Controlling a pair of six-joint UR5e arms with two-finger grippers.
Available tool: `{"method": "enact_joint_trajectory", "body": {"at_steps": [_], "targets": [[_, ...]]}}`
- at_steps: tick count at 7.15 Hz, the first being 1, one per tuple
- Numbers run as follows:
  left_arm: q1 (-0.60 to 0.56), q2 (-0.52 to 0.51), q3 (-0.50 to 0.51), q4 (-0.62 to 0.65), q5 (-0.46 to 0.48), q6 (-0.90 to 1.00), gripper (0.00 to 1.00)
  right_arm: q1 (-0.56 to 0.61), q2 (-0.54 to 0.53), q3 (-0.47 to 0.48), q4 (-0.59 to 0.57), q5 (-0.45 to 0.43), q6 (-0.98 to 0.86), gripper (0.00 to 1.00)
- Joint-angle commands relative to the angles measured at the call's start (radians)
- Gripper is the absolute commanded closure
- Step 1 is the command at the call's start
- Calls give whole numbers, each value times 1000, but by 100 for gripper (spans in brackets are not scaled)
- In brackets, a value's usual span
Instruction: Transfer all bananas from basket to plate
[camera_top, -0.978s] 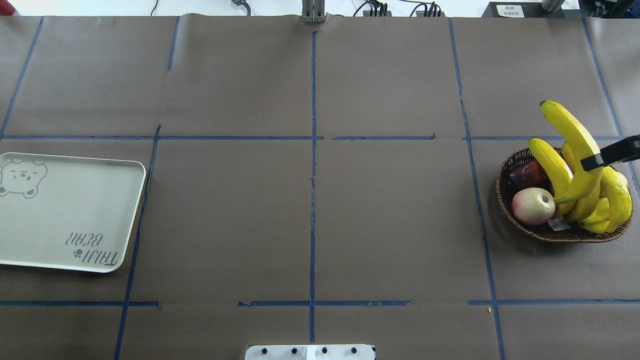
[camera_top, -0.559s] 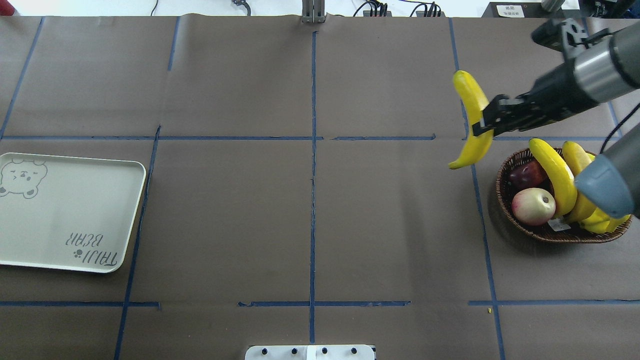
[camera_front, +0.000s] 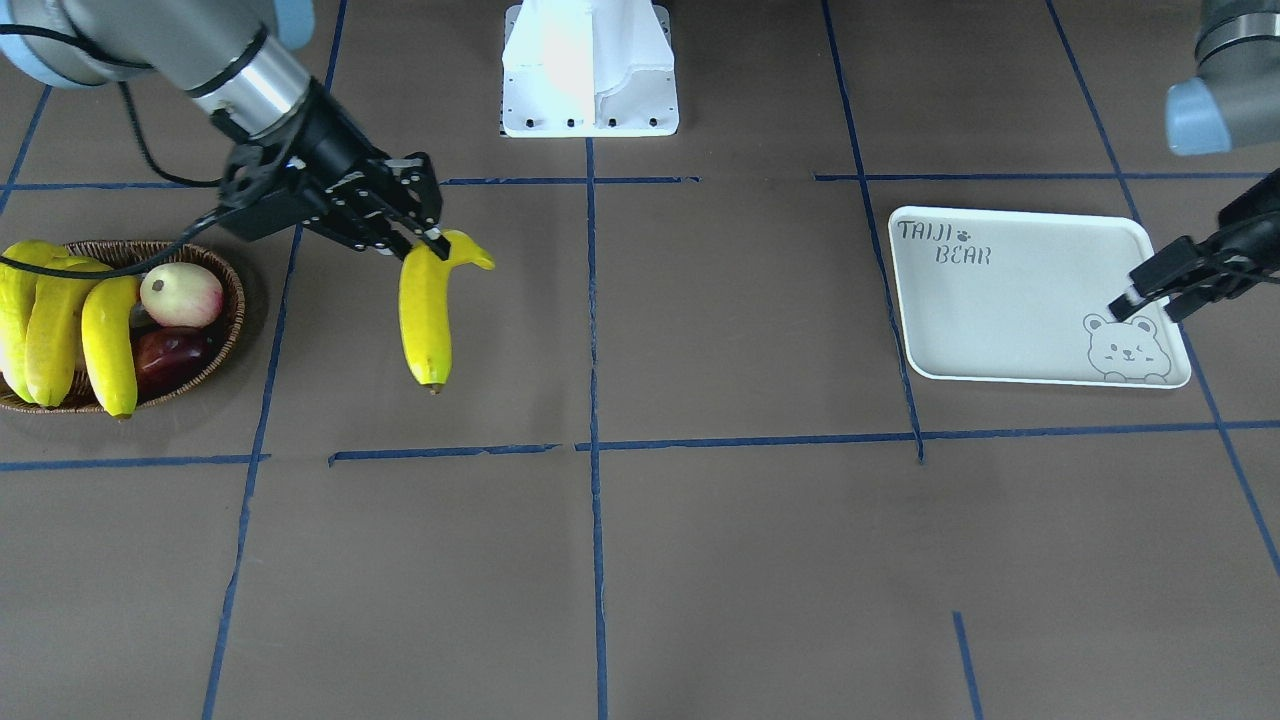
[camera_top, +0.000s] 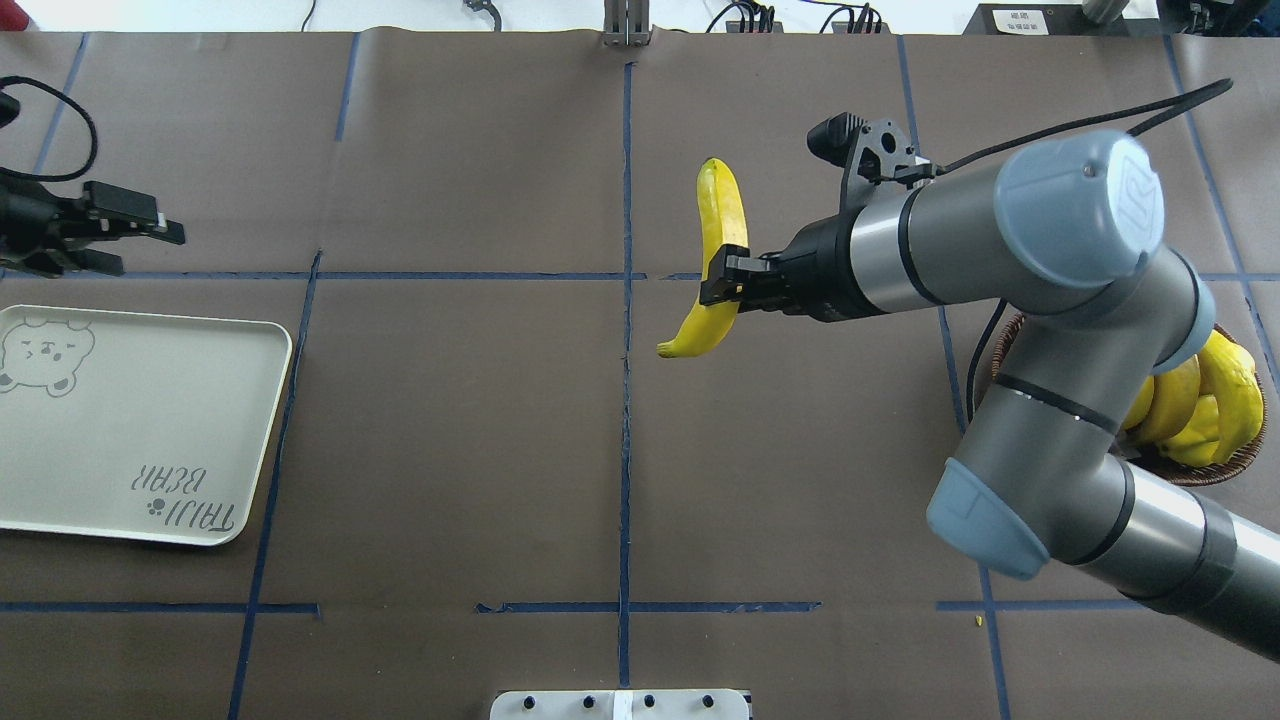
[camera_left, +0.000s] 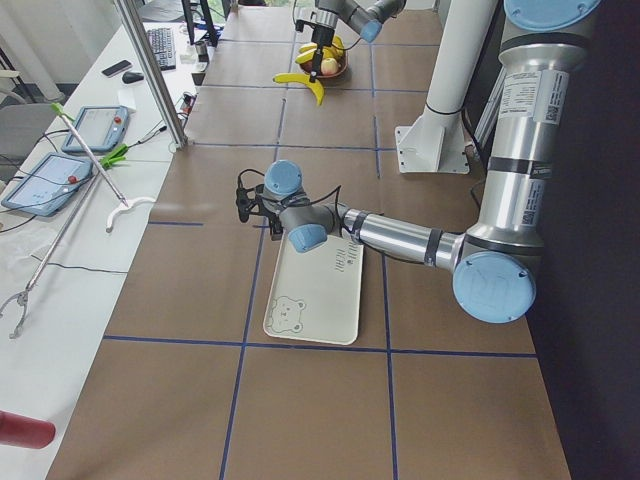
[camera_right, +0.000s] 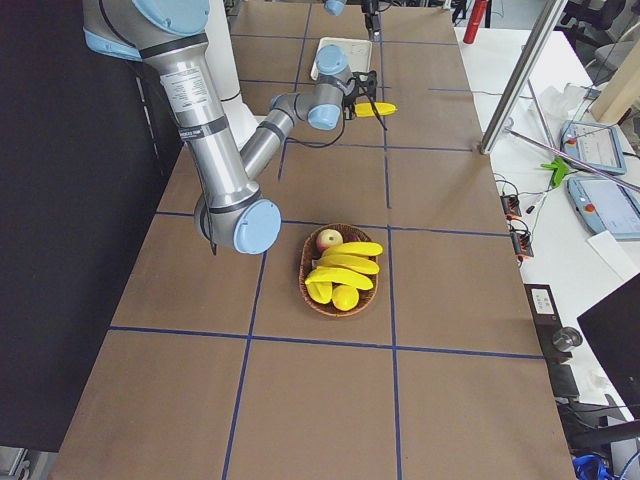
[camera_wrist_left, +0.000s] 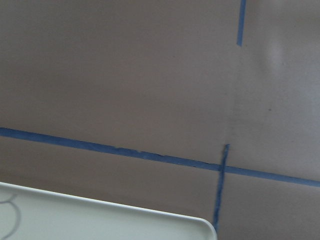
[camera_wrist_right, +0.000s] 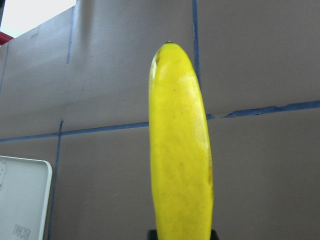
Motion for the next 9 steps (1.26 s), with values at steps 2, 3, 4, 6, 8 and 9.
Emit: {"method": "enact_joint_trajectory", "body": {"at_steps": [2,3,4,6,8,9], "targets": [[175,-272,-6,-92,56,-613,1,-142,6,-24,148,-152,91,99],[185,-335,-16,-92,55,-672,1,-156,11,-28,150,-160,91,98],[210,-395,-16,-89,55,-686,1,-158,11,-30,150,-160,91,98],[274,-455,0,-90,61,-683,1,-175,29,-28,150,-161,92,98],[415,-500,7,-87,271,-671,1,-178,37,-27,150,-161,95,98],[429,-499,13,-87,280,-624,1,-176,37,-27,150,-161,97,98]]}}
